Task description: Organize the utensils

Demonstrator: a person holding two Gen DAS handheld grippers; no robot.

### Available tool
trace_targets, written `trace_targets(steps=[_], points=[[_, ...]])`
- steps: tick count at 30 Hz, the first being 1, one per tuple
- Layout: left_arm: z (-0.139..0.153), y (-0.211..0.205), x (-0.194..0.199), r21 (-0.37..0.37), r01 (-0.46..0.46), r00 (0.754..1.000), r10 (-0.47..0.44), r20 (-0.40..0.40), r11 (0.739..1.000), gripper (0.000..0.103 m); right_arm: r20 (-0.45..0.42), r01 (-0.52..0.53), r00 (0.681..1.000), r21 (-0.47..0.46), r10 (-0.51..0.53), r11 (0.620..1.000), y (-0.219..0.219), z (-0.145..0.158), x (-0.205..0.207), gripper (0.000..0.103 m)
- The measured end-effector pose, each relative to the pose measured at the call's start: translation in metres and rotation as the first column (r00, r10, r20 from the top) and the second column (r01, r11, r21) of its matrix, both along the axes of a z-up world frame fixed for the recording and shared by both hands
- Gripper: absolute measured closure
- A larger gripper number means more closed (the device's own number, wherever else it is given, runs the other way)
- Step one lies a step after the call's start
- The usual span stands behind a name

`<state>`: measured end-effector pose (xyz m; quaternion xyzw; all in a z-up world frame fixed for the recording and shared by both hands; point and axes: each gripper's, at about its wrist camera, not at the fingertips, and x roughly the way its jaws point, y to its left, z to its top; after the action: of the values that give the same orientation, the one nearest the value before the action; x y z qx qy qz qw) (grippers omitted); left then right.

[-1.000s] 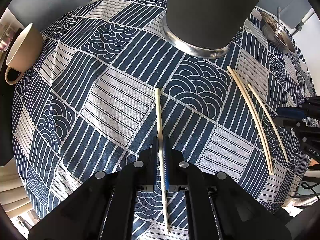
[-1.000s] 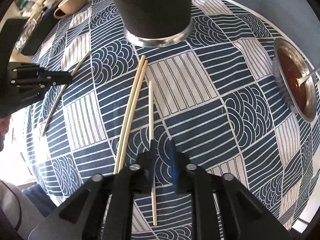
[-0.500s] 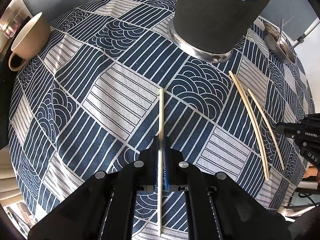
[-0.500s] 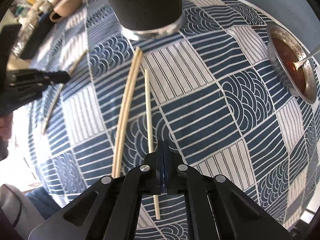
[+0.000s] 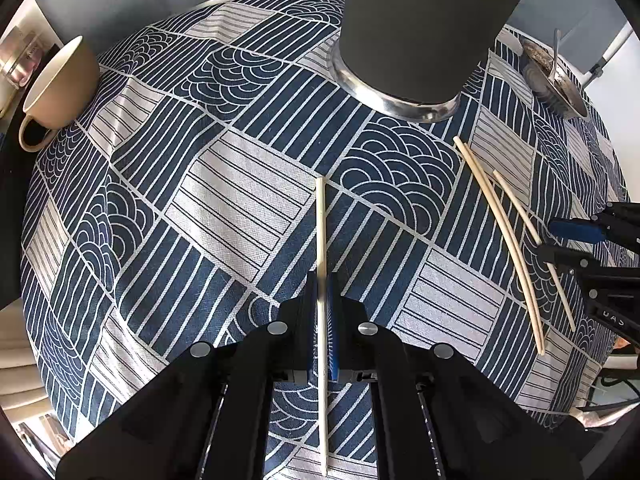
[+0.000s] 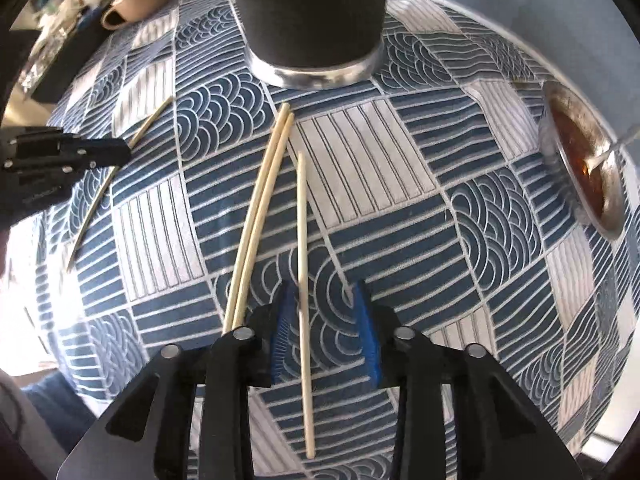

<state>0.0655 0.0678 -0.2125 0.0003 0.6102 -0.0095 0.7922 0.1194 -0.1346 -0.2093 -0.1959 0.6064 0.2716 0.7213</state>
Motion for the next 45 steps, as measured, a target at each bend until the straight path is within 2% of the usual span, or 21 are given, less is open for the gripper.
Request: trace_targets(steps=[1,4,9,13,17,21,26,30,34,37,41,45], points=[[0.000,0.001,-0.001,-0.008,-0.006,1.000,0.006,0.004,1.000,0.097,0.001,0.006,1.000,-0.007,-0.006,1.000,0.001,-0.001,0.001,0.098],[0.000,0.011,-0.002,-0.069,-0.048,0.999,0.048,0.001,0.996,0.098,-0.028,0.033,0.999,0.013,-0.033,0.999,-0.003,-0.003,0.004,0.099],[-0.001,0.029,-0.005,-0.170,-0.123,0.992,0.114,-0.062,0.978,0.098,-0.111,0.119,0.988,0.135,-0.104,0.984,-0.033,0.005,0.013,0.099],[0.002,0.032,-0.013,-0.176,-0.144,0.988,0.132,-0.080,0.974,0.098,-0.136,0.162,0.982,0.235,-0.132,0.959,-0.055,0.025,0.019,0.099],[0.014,0.042,-0.020,-0.267,-0.202,0.979,0.185,-0.090,0.942,0.098,-0.175,0.227,0.969,0.352,-0.174,0.908,-0.072,0.051,0.029,0.098],[0.043,0.044,-0.020,-0.277,-0.185,0.983,0.180,-0.044,0.943,0.098,-0.165,0.233,0.970,0.434,-0.177,0.870,-0.066,0.077,0.035,0.098],[0.084,0.043,-0.014,-0.281,-0.141,0.987,0.158,0.040,0.949,0.098,-0.112,0.192,0.981,0.479,-0.158,0.857,-0.054,0.108,0.046,0.098],[0.121,0.028,-0.004,-0.209,-0.105,0.977,0.141,0.162,0.972,0.098,-0.065,0.163,0.986,0.508,-0.150,0.846,-0.051,0.133,0.053,0.098],[0.154,0.018,0.008,-0.193,-0.068,0.973,0.107,0.203,0.979,0.098,0.003,0.113,0.991,0.543,-0.136,0.832,-0.046,0.162,0.062,0.098],[0.182,0.013,0.014,-0.196,-0.027,0.961,0.079,0.264,0.980,0.098,0.054,0.069,0.991,0.596,-0.126,0.800,-0.046,0.188,0.071,0.098],[0.219,0.004,0.027,-0.190,0.029,0.932,0.042,0.360,0.981,0.098,0.109,0.015,0.987,0.657,-0.114,0.754,-0.047,0.214,0.080,0.098],[0.245,0.001,0.045,-0.200,0.031,0.902,0.059,0.429,0.979,0.098,0.169,-0.024,0.977,0.698,-0.133,0.716,-0.038,0.234,0.094,0.098]])
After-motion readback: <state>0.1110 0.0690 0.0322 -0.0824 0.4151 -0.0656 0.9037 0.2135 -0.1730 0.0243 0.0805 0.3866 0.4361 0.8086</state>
